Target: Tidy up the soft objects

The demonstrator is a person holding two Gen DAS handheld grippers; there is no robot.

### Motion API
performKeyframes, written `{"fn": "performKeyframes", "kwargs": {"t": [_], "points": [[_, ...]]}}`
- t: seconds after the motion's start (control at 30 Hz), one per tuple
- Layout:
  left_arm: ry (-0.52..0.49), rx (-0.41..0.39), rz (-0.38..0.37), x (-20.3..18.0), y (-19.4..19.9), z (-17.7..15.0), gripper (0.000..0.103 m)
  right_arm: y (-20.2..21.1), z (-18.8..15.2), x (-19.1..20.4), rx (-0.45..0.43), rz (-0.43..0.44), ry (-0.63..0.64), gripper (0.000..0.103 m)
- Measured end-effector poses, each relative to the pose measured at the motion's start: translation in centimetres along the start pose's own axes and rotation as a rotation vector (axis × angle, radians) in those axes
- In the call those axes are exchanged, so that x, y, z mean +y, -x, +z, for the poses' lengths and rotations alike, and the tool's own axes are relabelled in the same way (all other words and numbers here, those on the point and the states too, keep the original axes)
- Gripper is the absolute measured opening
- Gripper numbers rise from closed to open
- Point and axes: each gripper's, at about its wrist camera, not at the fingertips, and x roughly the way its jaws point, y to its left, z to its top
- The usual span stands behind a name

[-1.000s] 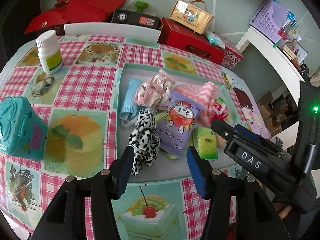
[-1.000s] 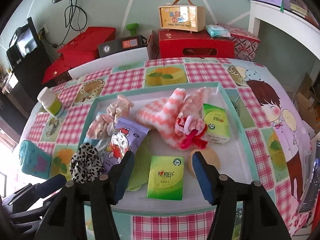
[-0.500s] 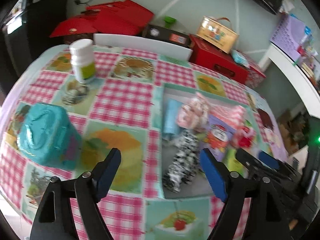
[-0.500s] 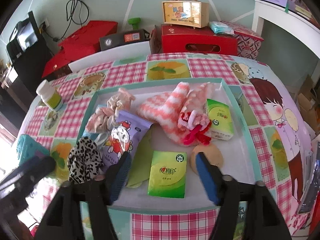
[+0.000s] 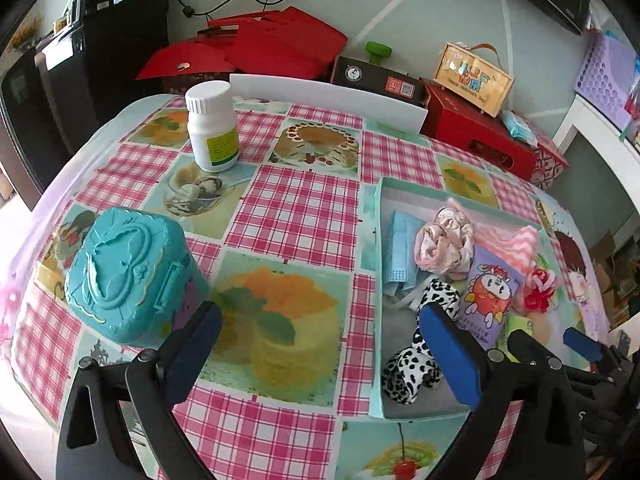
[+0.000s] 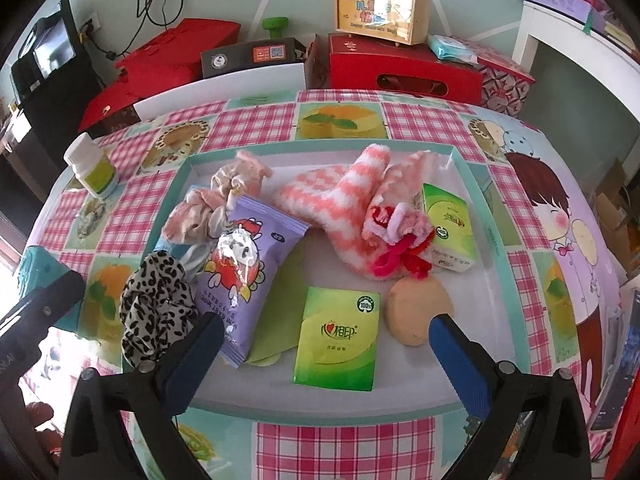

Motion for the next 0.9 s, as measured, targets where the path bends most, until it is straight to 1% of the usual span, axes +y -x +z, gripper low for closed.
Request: {"fn": "performKeyframes", "kwargs": {"t": [0.17, 0.3, 0.47, 0.57, 0.67, 0.83, 0.9], "points": [[-0.022, 0.013, -0.011, -0.1, 0.5, -0.1, 0.099, 0.4, -0.2, 0.2, -0.004, -0.01, -0.003, 0.103], [-0.051, 0.006, -0.006, -0.1, 1.6, -0.6, 0.099, 1.3, -1.3, 0.2, -0.008, 0.001, 0.0, 0.103], [-0.081, -0.02, 0.035, 0.3, 3.3, -1.3, 0.099, 2.6, -3.6, 0.3, 0.017, -0.027, 0.024, 0.103], [-0.112, -0.028, 0.061, 0.4, 4.1, -1.9, 0.099, 3.2, -4.7, 0.2, 0.028, -0.018, 0.018, 0.103], [-0.129, -0.015, 0.117, 0.6, 4.7, -2.5, 0.099, 3.8, -5.6, 0.5, 0.034, -0.009, 0.018, 0.103], [-0.115, -0.018, 0.119, 1.3, 5.6, -3.5, 0.099, 4.6, -6.3, 0.7, 0.018, -0.019, 0.008, 0.103], [-0.116, -0.012, 0.141, 1.5, 5.8, -3.9, 0.099, 4.7, -6.4, 0.6, 0.016, -0.03, -0.002, 0.103]]}}
